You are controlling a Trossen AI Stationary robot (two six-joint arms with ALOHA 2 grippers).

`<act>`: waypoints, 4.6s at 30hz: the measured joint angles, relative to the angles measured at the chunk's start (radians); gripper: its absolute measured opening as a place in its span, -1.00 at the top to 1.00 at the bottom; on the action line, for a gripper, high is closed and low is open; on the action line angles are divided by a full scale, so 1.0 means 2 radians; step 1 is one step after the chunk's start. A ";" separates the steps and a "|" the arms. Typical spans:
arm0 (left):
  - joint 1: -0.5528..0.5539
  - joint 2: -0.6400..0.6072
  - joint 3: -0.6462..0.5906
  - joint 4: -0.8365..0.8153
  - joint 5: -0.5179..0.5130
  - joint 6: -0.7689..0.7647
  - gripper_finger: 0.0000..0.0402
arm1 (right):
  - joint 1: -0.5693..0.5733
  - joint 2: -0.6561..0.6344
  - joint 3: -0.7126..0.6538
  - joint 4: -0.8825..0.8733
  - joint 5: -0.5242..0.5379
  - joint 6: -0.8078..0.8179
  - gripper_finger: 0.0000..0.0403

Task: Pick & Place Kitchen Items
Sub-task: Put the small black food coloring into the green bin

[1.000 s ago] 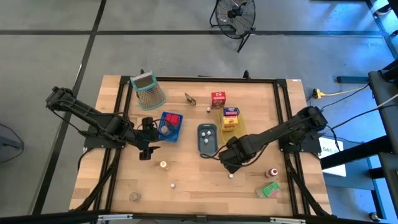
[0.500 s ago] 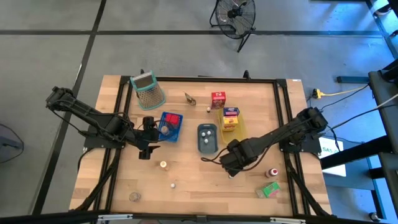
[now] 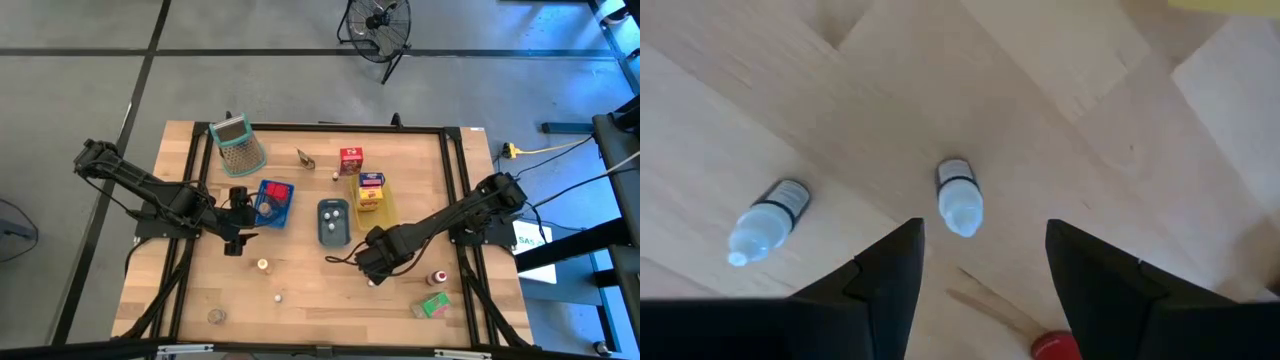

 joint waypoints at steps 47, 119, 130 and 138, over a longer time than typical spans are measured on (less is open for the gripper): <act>0.000 0.000 0.000 0.001 -0.003 0.000 -0.39 | -0.013 0.000 -0.087 0.126 -0.028 -0.032 0.23; 0.000 0.000 0.000 0.022 -0.011 0.006 -0.39 | -0.135 0.035 0.162 0.067 0.093 -0.505 0.62; 0.000 0.000 0.000 0.025 -0.011 0.005 -0.39 | -0.158 0.099 0.161 0.062 0.058 -0.522 0.63; 0.000 0.000 0.000 0.026 -0.011 0.009 -0.39 | -0.171 0.115 0.161 0.070 0.040 -0.524 0.63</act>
